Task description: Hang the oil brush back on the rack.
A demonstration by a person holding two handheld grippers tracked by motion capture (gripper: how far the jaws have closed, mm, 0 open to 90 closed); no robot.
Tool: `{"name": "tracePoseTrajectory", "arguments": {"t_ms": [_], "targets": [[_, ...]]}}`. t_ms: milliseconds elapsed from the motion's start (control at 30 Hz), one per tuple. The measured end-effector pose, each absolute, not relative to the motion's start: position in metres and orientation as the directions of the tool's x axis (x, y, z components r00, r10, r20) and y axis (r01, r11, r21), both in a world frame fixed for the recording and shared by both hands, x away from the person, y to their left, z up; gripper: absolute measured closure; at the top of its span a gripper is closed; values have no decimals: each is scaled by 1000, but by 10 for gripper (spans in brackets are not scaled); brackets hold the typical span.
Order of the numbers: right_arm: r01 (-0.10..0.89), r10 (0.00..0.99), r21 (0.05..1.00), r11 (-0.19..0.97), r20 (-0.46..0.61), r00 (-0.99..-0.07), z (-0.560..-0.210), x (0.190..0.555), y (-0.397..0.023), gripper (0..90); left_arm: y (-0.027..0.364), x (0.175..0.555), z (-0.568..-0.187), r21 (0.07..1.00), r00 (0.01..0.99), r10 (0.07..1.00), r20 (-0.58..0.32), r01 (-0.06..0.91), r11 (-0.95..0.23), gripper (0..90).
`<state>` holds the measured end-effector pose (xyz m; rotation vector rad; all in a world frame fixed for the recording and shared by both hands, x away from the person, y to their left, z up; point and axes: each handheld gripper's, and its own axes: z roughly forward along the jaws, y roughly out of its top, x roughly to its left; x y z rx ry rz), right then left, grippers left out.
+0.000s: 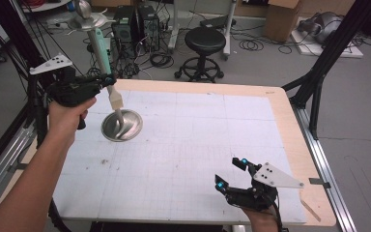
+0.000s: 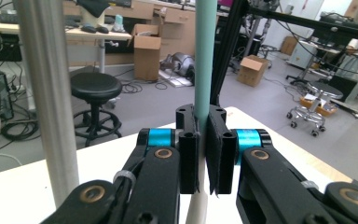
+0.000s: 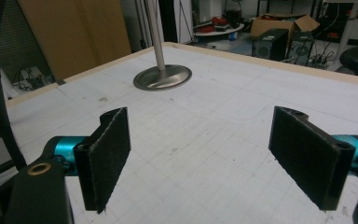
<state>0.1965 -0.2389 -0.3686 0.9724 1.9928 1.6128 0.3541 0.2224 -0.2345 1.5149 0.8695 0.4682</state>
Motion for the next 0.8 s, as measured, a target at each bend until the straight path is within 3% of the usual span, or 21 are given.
{"name": "tracePoseTrajectory", "arguments": {"t_ms": [233,300,333,433,567,800], "targets": [[273,728,959,77,133,-672,-368,195,-242,193,222,353,-238,972,620,764,-182,232,43,812],[271,731,960,72,134,-669,-369,195,-244,193,224,351,-239,972,617,766,-181,230,45,619],[271,731,960,72,134,-669,-369,195,-244,193,224,350,-240,973,616,769,-172,227,36,619],[269,734,961,70,133,-666,-369,194,-246,193,227,341,-242,979,613,774,-158,202,40,447],[273,740,961,54,145,-657,-368,193,-248,192,233,329,-253,984,594,791,-150,171,58,326],[275,762,961,34,153,-629,-369,191,-258,192,239,299,-284,988,682,717,-148,138,73,230]]}}
